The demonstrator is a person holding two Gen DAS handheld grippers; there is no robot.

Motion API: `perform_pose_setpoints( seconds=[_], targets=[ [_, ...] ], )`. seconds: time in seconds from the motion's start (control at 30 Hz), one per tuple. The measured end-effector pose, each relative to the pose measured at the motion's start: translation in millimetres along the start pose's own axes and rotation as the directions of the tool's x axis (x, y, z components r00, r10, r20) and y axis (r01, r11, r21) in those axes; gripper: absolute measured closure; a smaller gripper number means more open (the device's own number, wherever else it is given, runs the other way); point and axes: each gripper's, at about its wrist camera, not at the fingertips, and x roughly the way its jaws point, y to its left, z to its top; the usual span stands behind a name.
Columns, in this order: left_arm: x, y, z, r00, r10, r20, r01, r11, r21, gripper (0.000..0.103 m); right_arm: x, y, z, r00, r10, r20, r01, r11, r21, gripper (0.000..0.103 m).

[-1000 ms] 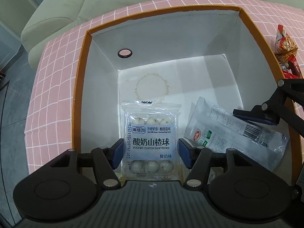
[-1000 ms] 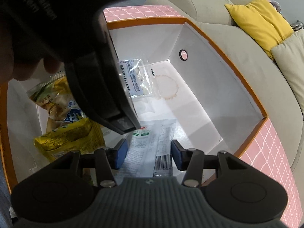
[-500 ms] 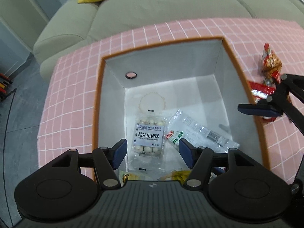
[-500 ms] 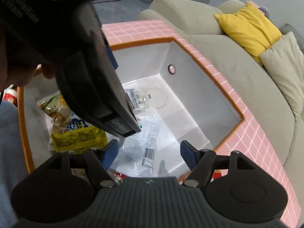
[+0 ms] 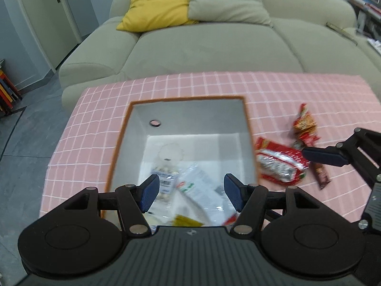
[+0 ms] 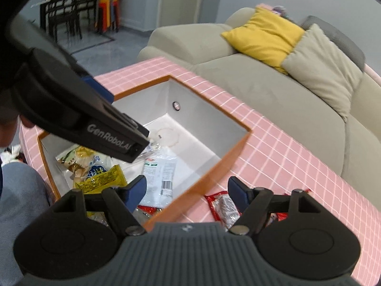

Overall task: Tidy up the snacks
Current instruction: 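Withdraw both tools from the box back to the remaining snacks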

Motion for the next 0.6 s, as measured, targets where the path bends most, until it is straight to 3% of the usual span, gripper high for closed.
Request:
perform_pose_setpoints(
  seconds=[0.4, 0.6],
  targets=[
    [-16.2, -42.6, -30.8, 0.994, -0.071, 0.086, 0.082, 0.988, -0.133, 0.03, -44.0, -34.5, -60.8, 0.984, -0.136, 0.118, 0.118, 0.982, 0.147, 0.028],
    [-13.6, -70.4, -45.4, 0.986, -0.133, 0.096, 0.145, 0.982, -0.124, 0.03, -48.3, -54.3, -101.2, 0.98, -0.182, 0.078, 0.158, 0.957, 0.243, 0.026]
  ],
)
